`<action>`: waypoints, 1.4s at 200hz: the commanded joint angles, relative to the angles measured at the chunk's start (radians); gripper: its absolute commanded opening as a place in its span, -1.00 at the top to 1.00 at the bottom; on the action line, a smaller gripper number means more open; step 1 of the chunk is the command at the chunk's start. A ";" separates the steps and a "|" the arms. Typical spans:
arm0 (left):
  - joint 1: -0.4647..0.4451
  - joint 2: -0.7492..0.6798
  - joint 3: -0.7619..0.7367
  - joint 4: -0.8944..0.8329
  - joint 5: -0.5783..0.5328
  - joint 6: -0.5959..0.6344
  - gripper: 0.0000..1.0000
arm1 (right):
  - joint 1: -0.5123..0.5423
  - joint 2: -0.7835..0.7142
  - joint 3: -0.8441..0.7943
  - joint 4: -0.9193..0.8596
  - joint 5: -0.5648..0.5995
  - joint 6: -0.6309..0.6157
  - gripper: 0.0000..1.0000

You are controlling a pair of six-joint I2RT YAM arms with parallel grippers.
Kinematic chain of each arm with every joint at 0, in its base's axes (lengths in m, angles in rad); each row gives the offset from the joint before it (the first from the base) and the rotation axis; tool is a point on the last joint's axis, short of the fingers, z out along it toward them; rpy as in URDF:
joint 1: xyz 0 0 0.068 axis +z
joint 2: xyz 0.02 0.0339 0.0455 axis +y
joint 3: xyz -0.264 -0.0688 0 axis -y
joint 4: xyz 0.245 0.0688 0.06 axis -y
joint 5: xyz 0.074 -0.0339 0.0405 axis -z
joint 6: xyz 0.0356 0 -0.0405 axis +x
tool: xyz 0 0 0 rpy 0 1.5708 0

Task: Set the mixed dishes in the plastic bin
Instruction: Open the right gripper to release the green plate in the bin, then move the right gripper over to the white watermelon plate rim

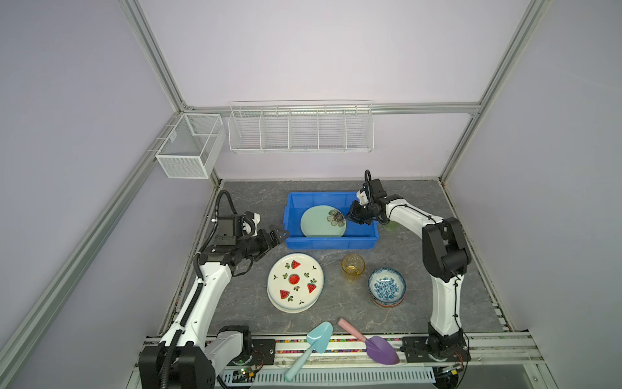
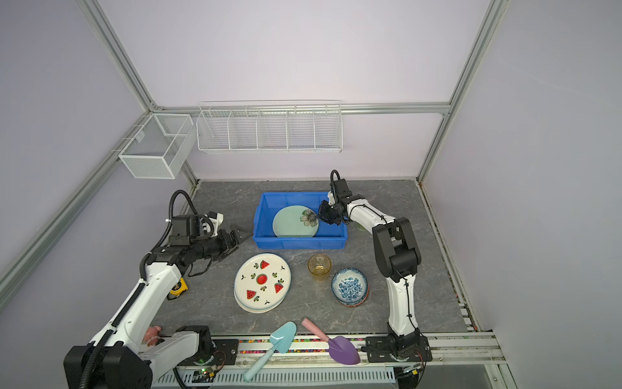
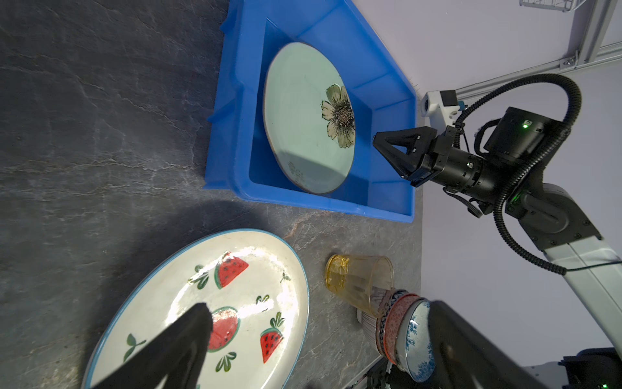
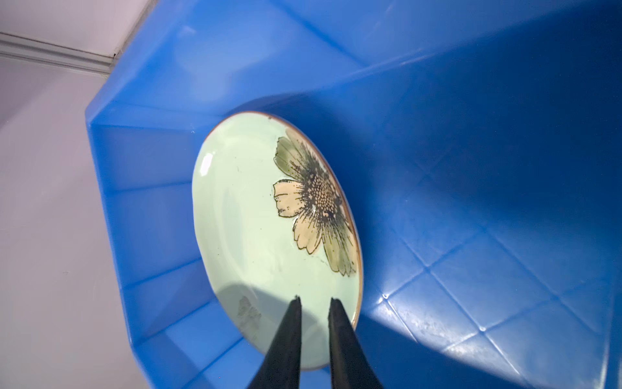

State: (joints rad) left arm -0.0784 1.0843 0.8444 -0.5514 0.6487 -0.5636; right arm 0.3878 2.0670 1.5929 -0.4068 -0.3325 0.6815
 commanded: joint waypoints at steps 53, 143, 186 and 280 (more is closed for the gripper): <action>0.003 -0.018 0.055 -0.147 -0.089 0.048 -0.99 | 0.044 -0.177 -0.015 -0.123 0.145 -0.123 0.40; 0.003 -0.146 -0.007 -0.451 -0.286 -0.007 -0.99 | 0.246 -0.444 -0.090 -0.284 0.213 -0.260 -0.76; 0.003 -0.265 -0.125 -0.449 -0.334 -0.104 -0.99 | 0.412 -0.489 -0.095 -0.366 0.226 -0.278 -0.76; -0.001 -0.387 -0.251 -0.383 -0.355 -0.288 -0.99 | 0.631 -0.327 -0.135 -0.305 0.262 -0.193 -0.77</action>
State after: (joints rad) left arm -0.0788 0.7036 0.6209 -0.9592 0.2916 -0.7979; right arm 1.0061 1.6775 1.4593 -0.7303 -0.0818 0.4583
